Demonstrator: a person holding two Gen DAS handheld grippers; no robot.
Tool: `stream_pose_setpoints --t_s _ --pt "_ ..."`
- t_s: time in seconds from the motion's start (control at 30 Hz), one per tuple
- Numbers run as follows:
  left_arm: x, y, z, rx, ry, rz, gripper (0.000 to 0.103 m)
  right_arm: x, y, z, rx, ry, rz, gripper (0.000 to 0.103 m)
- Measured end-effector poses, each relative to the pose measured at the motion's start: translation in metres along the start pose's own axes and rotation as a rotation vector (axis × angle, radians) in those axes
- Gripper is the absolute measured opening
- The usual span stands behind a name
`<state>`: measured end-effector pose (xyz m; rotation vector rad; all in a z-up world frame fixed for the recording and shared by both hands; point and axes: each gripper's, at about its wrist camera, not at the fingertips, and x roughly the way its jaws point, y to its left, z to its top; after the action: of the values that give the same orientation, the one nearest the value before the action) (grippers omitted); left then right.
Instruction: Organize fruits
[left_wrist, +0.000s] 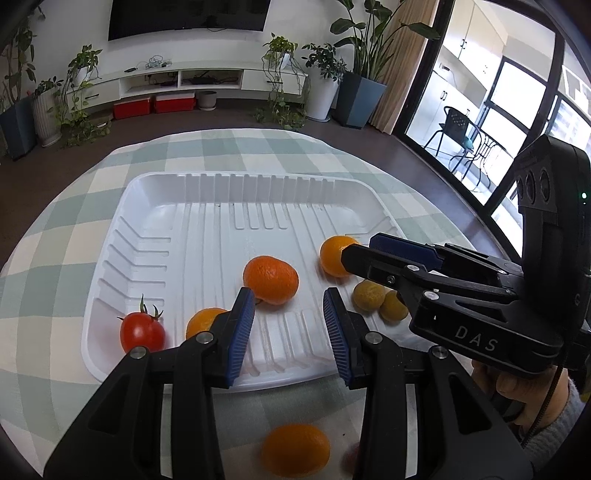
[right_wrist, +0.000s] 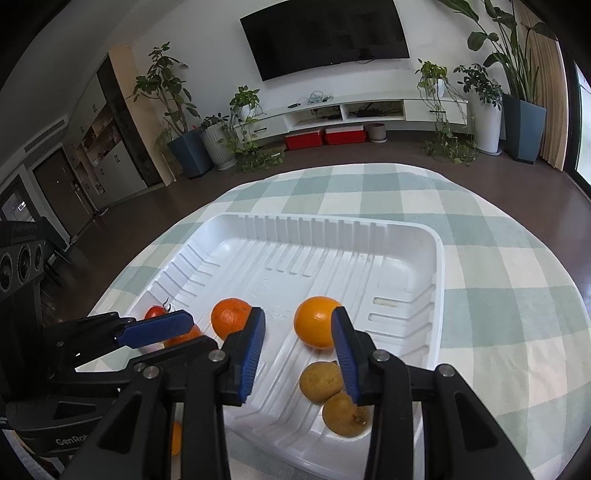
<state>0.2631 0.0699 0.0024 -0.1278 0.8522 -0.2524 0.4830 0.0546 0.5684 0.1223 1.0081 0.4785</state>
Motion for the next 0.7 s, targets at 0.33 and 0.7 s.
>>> stream_pose_setpoints --t_s 0.33,0.7 --pt "-0.018 -0.003 -0.005 -0.001 -0.025 0.007 0.037 -0.017 0.009 -0.002 -0.033 -0.033 -0.012 0.041" --pt "-0.038 -0.005 -0.02 -0.013 -0.041 0.011 0.037 -0.038 0.024 -0.016 -0.058 -0.06 -0.011 0.041"
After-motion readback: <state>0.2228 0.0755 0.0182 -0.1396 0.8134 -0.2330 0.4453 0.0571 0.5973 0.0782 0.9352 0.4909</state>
